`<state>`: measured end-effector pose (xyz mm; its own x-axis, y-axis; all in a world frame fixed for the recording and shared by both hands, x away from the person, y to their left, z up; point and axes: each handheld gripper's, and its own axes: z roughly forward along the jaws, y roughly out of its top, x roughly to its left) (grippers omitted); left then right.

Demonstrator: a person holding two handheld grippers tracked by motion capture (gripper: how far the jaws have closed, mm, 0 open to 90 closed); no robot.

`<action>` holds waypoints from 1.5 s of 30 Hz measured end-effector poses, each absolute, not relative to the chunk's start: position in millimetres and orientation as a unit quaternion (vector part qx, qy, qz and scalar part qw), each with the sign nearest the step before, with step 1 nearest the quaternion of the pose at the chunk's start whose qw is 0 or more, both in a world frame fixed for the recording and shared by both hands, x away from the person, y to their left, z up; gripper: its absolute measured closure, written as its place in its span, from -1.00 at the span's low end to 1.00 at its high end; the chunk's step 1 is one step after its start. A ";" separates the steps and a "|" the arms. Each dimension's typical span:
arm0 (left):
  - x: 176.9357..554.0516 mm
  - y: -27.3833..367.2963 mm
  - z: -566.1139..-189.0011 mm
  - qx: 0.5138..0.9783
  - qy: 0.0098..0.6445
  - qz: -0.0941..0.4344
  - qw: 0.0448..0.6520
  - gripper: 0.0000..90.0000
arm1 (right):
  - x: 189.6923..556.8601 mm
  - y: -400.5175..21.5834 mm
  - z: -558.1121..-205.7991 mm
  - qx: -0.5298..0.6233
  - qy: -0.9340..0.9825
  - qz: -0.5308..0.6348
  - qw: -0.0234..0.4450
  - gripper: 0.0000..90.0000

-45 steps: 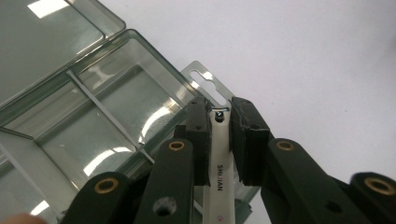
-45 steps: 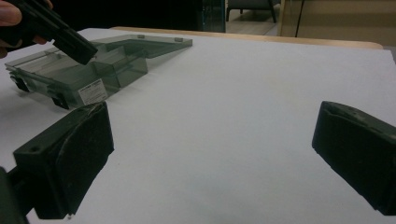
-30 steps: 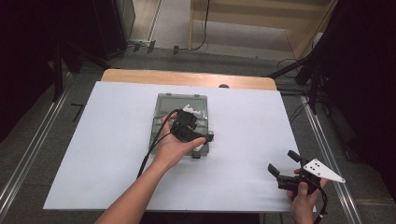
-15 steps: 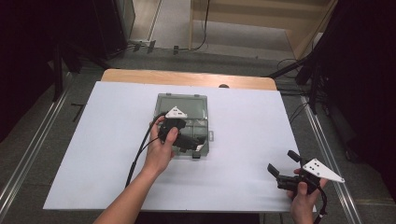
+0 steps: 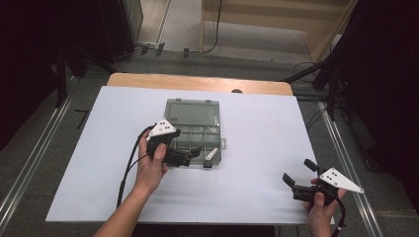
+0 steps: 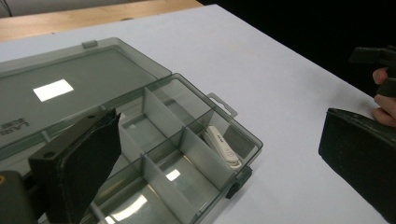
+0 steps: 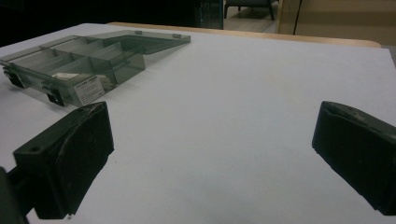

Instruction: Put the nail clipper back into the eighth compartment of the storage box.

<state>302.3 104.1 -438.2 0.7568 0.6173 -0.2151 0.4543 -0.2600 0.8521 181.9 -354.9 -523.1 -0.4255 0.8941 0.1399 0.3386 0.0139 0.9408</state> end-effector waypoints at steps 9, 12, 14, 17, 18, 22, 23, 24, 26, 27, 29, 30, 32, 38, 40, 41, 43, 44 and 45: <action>291.3 133.1 -441.7 0.773 0.346 0.099 0.523 -1.00 | 181.9 -355.0 -523.3 0.467 0.662 0.524 0.265 -1.00; 285.2 148.3 -444.5 0.768 0.349 0.112 0.526 -1.00 | 182.0 -354.8 -523.4 0.467 0.662 0.523 0.265 -1.00; 282.0 155.9 -445.7 0.765 0.350 0.117 0.528 -1.00 | 182.1 -354.8 -523.4 0.467 0.662 0.522 0.266 -1.00; 277.5 167.1 -446.6 0.759 0.351 0.125 0.533 -1.00 | 182.2 -354.4 -523.5 0.467 0.663 0.521 0.267 -1.00; 275.9 170.9 -446.7 0.757 0.352 0.129 0.535 -1.00 | 182.2 -354.3 -523.5 0.468 0.663 0.520 0.267 -1.00; 270.3 181.2 -447.4 0.748 0.354 0.136 0.544 -1.00 | 182.2 -354.0 -523.5 0.469 0.663 0.519 0.268 -1.00; 267.0 187.5 -448.1 0.747 0.350 0.141 0.547 -1.00 | 182.2 -353.9 -523.5 0.469 0.663 0.518 0.268 -1.00; 267.0 187.5 -448.1 0.747 0.350 0.141 0.547 -1.00 | 182.2 -353.8 -523.5 0.469 0.663 0.518 0.268 -1.00; 262.8 196.0 -449.2 0.744 0.350 0.148 0.550 -1.00 | 182.1 -353.6 -523.5 0.470 0.663 0.517 0.269 -1.00; 261.3 199.0 -449.6 0.744 0.350 0.150 0.550 -1.00 | 182.2 -353.7 -523.5 0.470 0.663 0.517 0.269 -1.00; 258.5 204.6 -450.6 0.740 0.353 0.155 0.552 -1.00 | 182.1 -353.7 -523.6 0.470 0.663 0.516 0.269 -1.00; 257.5 207.8 -451.0 0.740 0.353 0.159 0.550 -1.00 | 182.1 -353.6 -523.6 0.470 0.663 0.517 0.269 -1.00; 254.4 213.8 -451.9 0.736 0.355 0.167 0.552 -1.00 | 182.0 -353.6 -523.6 0.471 0.663 0.516 0.269 -1.00; 245.2 230.8 -457.6 0.724 0.355 0.187 0.561 -1.00 | 181.9 -353.4 -523.7 0.472 0.663 0.514 0.271 -1.00; 242.1 236.4 -459.5 0.721 0.355 0.194 0.563 -1.00 | 181.8 -353.0 -523.6 0.473 0.663 0.513 0.271 -1.00; 240.4 239.4 -460.2 0.718 0.354 0.198 0.566 -1.00 | 181.8 -353.0 -523.7 0.473 0.664 0.512 0.271 -1.00; 237.7 245.4 -461.6 0.712 0.354 0.205 0.570 -1.00 | 181.8 -352.8 -523.7 0.474 0.664 0.511 0.271 -1.00; 236.6 247.7 -462.5 0.710 0.354 0.208 0.572 -1.00 | 182.0 -352.7 -523.8 0.474 0.664 0.511 0.272 -1.00; 235.3 250.1 -463.2 0.710 0.354 0.213 0.570 -1.00 | 182.0 -352.6 -523.8 0.474 0.664 0.510 0.272 -1.00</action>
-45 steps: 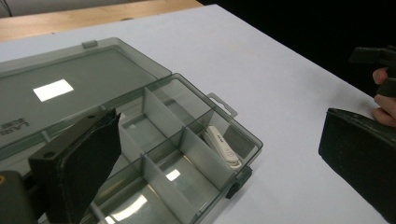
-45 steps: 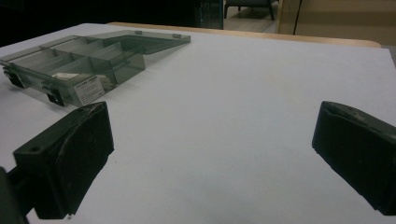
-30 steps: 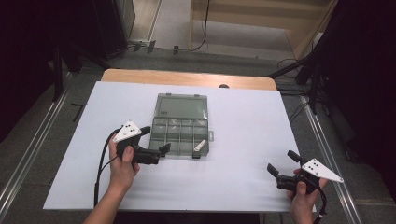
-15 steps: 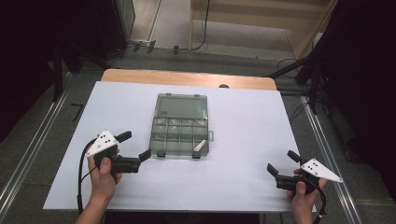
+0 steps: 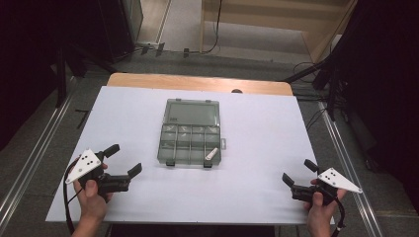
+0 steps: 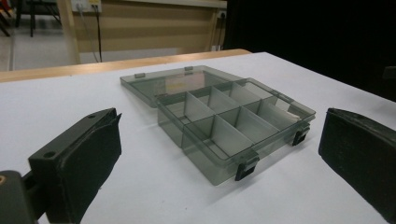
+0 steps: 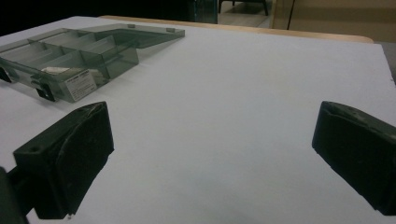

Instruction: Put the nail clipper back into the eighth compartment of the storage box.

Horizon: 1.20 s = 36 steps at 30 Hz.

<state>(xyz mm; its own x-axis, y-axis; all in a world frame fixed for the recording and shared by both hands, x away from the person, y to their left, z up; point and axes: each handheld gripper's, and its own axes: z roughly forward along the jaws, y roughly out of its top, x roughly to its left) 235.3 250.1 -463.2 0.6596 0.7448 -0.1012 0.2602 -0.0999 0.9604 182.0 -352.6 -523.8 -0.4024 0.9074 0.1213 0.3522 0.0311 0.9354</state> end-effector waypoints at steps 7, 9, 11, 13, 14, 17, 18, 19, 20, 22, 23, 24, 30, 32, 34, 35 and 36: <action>228.0 272.1 -468.1 0.697 0.361 0.231 0.575 -1.00 | 182.0 -352.4 -523.9 0.476 0.664 0.508 0.274 -1.00; 225.5 279.0 -469.6 0.691 0.365 0.235 0.578 -1.00 | 181.9 -352.4 -524.0 0.476 0.664 0.507 0.275 -1.00; 222.8 285.5 -471.5 0.685 0.373 0.237 0.579 -1.00 | 182.2 -352.2 -524.1 0.476 0.664 0.507 0.275 -1.00; 221.5 288.7 -472.6 0.683 0.376 0.237 0.580 -1.00 | 182.2 -351.8 -524.2 0.477 0.665 0.506 0.273 -1.00; 220.1 292.1 -473.5 0.681 0.377 0.240 0.580 -1.00 | 182.4 -351.7 -524.3 0.476 0.666 0.505 0.273 -1.00; 217.2 303.7 -474.8 0.676 0.377 0.252 0.581 -1.00 | 182.7 -351.5 -524.4 0.478 0.666 0.504 0.273 -1.00; 216.6 306.7 -475.3 0.675 0.378 0.254 0.581 -1.00 | 182.7 -351.5 -524.3 0.479 0.665 0.504 0.273 -1.00; 216.6 309.5 -476.1 0.675 0.377 0.256 0.580 -1.00 | 182.6 -351.5 -524.3 0.480 0.664 0.504 0.273 -1.00; 216.1 312.1 -477.3 0.678 0.377 0.261 0.575 -1.00 | 182.6 -351.6 -524.3 0.480 0.664 0.504 0.273 -1.00; 215.7 314.6 -478.6 0.680 0.377 0.266 0.570 -1.00 | 182.4 -351.6 -524.3 0.480 0.664 0.503 0.273 -1.00; 215.5 317.7 -479.5 0.682 0.377 0.269 0.567 -1.00 | 182.5 -352.1 -524.4 0.480 0.664 0.504 0.274 -1.00; 214.9 320.7 -480.1 0.681 0.377 0.270 0.566 -1.00 | 182.5 -352.1 -524.4 0.480 0.664 0.504 0.274 -1.00; 213.6 343.3 -480.5 0.657 0.389 0.270 0.587 -1.00 | 183.0 -352.8 -524.4 0.481 0.663 0.505 0.271 -1.00; 213.9 347.0 -481.2 0.656 0.392 0.272 0.585 -1.00 | 183.5 -352.3 -524.4 0.483 0.663 0.503 0.272 -1.00; 214.4 346.9 -481.4 0.656 0.391 0.269 0.587 -1.00 | 183.7 -352.0 -524.4 0.483 0.664 0.502 0.273 -1.00; 215.0 346.0 -481.8 0.656 0.391 0.268 0.587 -1.00 | 183.7 -351.5 -524.4 0.483 0.665 0.499 0.276 -1.00; 215.5 344.9 -482.1 0.658 0.391 0.269 0.585 -1.00 | 183.7 -351.3 -524.5 0.483 0.665 0.498 0.277 -1.00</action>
